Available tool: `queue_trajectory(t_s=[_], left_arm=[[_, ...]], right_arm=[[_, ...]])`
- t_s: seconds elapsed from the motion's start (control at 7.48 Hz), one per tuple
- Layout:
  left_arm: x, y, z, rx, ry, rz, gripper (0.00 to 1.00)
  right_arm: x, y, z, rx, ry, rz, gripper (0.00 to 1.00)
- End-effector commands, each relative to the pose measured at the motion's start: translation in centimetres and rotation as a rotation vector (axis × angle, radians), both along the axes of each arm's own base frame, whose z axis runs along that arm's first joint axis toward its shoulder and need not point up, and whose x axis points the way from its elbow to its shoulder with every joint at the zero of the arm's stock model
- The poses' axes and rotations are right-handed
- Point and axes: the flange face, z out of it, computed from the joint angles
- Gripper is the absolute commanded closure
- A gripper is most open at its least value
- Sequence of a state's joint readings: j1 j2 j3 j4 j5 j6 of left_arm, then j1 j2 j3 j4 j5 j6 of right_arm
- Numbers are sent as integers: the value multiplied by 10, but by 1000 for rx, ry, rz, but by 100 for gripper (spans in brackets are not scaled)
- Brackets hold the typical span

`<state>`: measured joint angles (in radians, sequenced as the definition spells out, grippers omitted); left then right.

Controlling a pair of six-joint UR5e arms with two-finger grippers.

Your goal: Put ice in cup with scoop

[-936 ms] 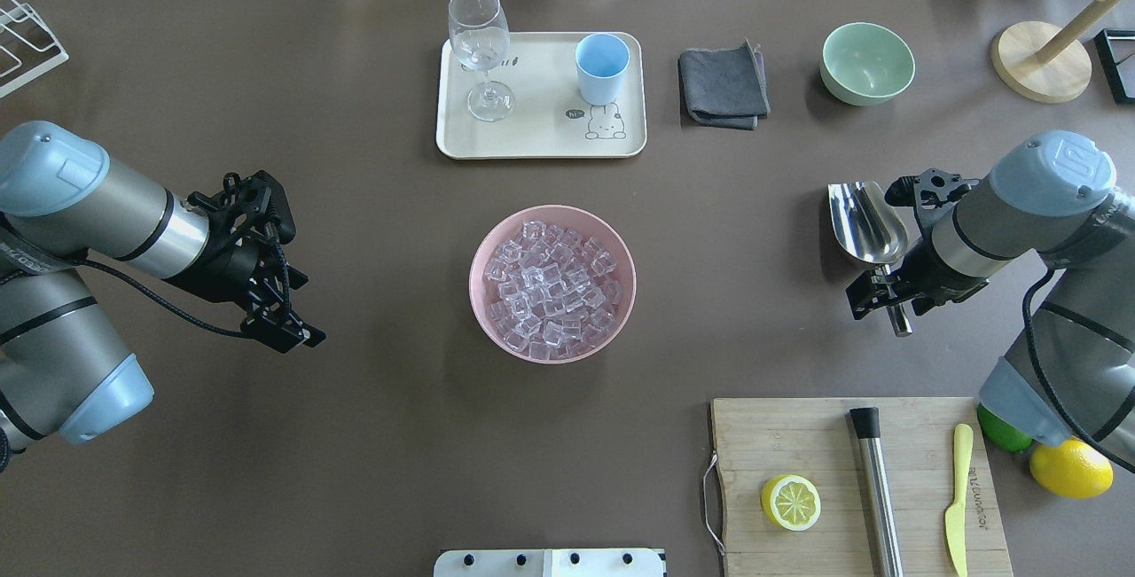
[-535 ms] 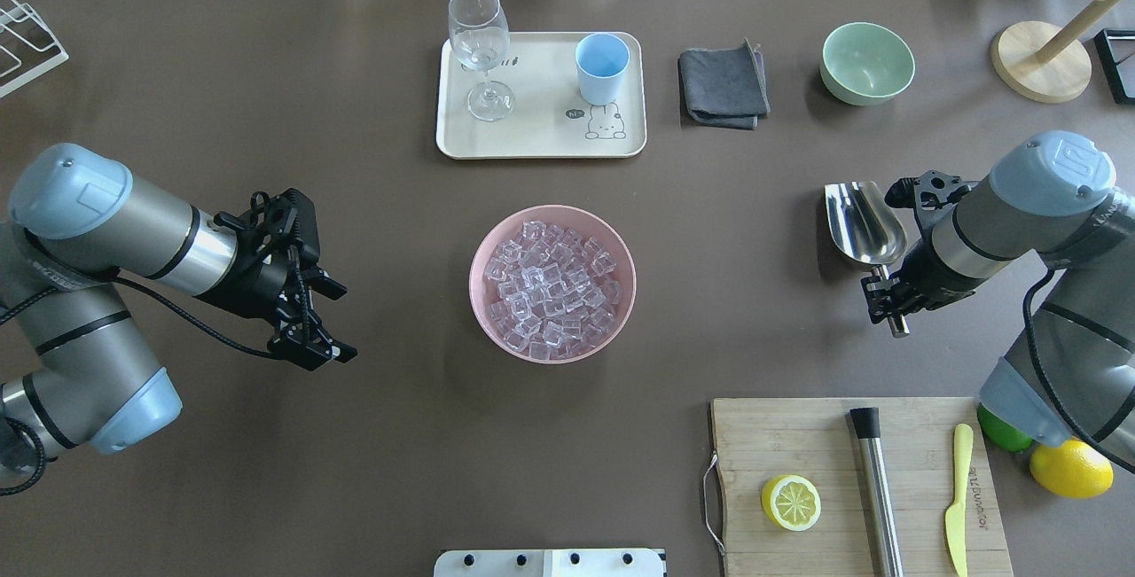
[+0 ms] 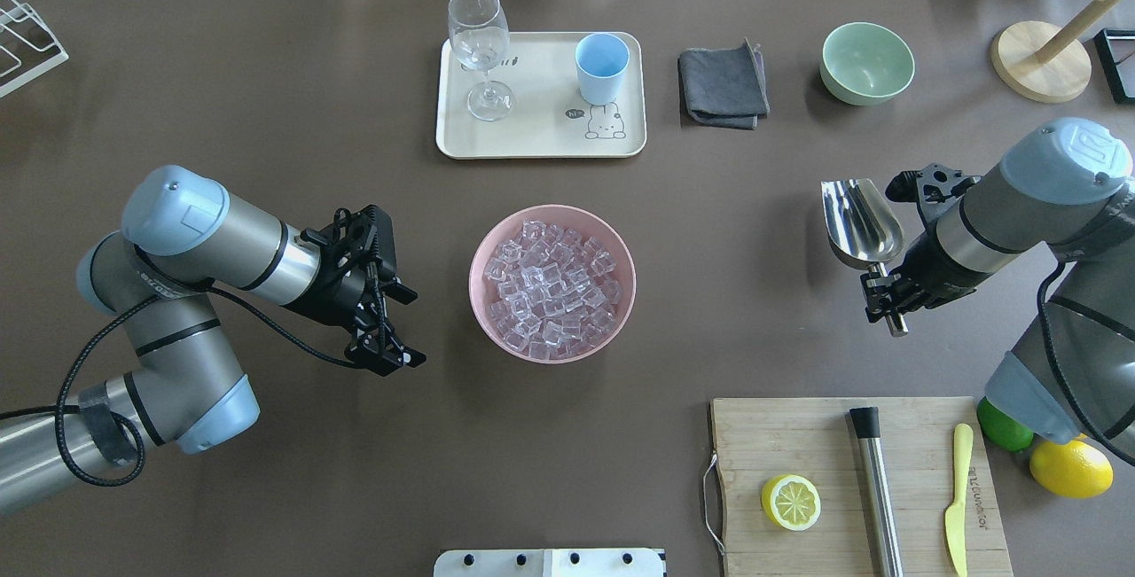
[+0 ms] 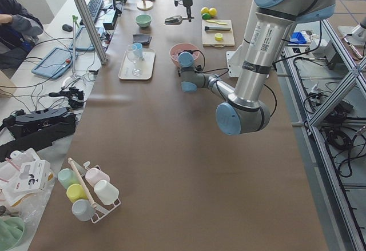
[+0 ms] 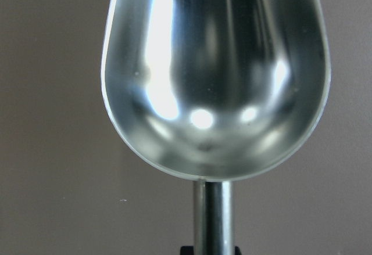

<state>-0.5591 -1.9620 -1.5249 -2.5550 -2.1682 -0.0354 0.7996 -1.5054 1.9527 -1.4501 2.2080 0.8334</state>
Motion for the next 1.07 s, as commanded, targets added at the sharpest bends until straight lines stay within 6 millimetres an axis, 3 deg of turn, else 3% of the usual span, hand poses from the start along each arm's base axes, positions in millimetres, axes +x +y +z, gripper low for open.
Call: queue_trajectory(t_s=[0.0, 0.13, 0.4, 0.8, 0.94], left_arm=[[21, -5, -5, 221, 57, -81, 2], [26, -5, -2, 269, 81, -74, 1], [41, -14, 15, 298, 131, -80, 2], [39, -29, 20, 271, 114, -83, 1], [38, -34, 13, 234, 114, -79, 2]], right_arm=[[30, 6, -46, 181, -9, -76, 100], [34, 5, -67, 317, 15, -164, 100], [29, -4, -97, 417, 41, -260, 100], [28, -6, -93, 623, 42, -522, 100], [31, -3, -104, 627, 55, -560, 100]])
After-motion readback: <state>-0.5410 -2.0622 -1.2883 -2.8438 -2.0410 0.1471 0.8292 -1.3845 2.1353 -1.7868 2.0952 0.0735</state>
